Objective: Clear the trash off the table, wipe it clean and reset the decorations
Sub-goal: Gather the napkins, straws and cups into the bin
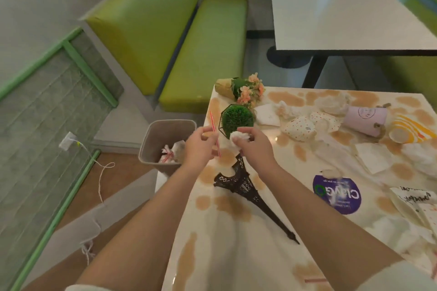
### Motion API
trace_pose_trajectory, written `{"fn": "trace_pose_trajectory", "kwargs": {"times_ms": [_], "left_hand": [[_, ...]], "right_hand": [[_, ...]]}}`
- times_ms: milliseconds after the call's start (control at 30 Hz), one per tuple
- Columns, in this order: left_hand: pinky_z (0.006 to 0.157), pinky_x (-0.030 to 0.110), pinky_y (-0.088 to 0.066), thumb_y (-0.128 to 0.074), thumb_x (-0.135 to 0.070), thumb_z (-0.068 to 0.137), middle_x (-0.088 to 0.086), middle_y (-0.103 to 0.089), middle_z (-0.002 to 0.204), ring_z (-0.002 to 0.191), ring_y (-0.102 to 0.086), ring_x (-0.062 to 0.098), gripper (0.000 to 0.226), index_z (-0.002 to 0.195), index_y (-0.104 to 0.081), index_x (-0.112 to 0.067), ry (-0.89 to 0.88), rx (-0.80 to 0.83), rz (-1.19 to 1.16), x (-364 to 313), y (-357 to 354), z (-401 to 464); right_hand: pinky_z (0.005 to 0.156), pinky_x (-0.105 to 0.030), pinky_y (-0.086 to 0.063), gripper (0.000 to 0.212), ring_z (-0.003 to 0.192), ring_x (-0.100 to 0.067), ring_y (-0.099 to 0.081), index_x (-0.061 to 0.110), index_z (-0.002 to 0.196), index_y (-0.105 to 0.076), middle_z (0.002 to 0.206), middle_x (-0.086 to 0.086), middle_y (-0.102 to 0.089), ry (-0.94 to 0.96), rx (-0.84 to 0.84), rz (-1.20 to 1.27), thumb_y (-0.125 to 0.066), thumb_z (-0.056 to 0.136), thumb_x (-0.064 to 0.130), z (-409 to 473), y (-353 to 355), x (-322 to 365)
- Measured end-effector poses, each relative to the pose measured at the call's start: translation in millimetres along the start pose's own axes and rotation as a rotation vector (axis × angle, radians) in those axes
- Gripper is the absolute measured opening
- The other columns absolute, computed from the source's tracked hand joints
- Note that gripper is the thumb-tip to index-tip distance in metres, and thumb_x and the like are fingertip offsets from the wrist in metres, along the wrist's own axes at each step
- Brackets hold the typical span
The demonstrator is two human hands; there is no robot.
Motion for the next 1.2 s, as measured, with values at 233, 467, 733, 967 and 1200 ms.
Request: {"fn": "trace_pose_trajectory", "kwargs": {"times_ms": [233,467,733,967,1200], "left_hand": [[0.053,0.029,-0.053,-0.060,-0.032,0.095,-0.010,-0.066,0.083,0.063,-0.067,0.013,0.018,0.111,-0.063,-0.023,0.099,-0.123,0.139,47.3,100.6,57.5],[0.085,0.038,-0.055,-0.053,-0.044,0.096,-0.010,-0.065,0.081,0.079,-0.066,0.022,0.025,0.105,-0.069,-0.026,0.202,-0.052,0.195,81.3,139.2,105.0],[0.073,0.031,-0.048,-0.051,-0.044,0.095,-0.005,-0.069,0.093,0.086,-0.065,0.018,0.023,0.099,-0.064,-0.025,0.207,-0.089,0.240,112.7,146.4,101.4],[0.072,0.031,-0.048,-0.050,-0.042,0.096,-0.003,-0.069,0.094,0.085,-0.063,0.017,0.023,0.100,-0.064,-0.023,0.141,-0.067,0.232,109.2,132.8,85.3],[0.089,0.042,-0.052,-0.050,-0.044,0.095,-0.004,-0.068,0.100,0.096,-0.063,0.019,0.021,0.100,-0.062,-0.028,0.073,0.021,0.252,84.9,93.0,37.2]], "right_hand": [[0.054,-0.012,-0.040,0.027,0.074,-0.007,-0.056,0.023,0.115,-0.057,0.096,0.005,-0.056,0.017,0.071,-0.065,-0.067,0.090,0.022,15.3,-91.7,22.0],[0.057,-0.020,-0.043,0.025,0.076,-0.010,-0.057,0.020,0.108,-0.054,0.096,0.002,-0.058,-0.038,0.077,-0.175,-0.067,0.087,0.019,36.9,-159.4,20.6],[0.075,-0.029,-0.045,0.028,0.093,-0.023,-0.059,0.016,0.117,-0.057,0.108,-0.008,-0.062,-0.074,0.040,-0.267,-0.052,0.089,0.012,51.7,-195.9,20.6],[0.098,-0.031,-0.046,0.047,0.122,-0.023,-0.054,0.015,0.142,-0.046,0.140,-0.007,-0.052,-0.171,0.202,-0.357,-0.054,0.096,0.016,29.2,-190.1,-0.6],[0.066,-0.027,-0.047,0.018,0.073,-0.017,-0.058,0.020,0.103,-0.066,0.097,-0.006,-0.066,-0.160,0.119,-0.081,-0.053,0.093,0.013,-16.2,-127.6,-2.8]]}}
Point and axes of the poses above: each hand's wrist, its own z-axis towards the middle knuckle, its own y-axis out of the back of the hand, x = y × z, the point moved 3 cm from there along z, towards the middle knuckle
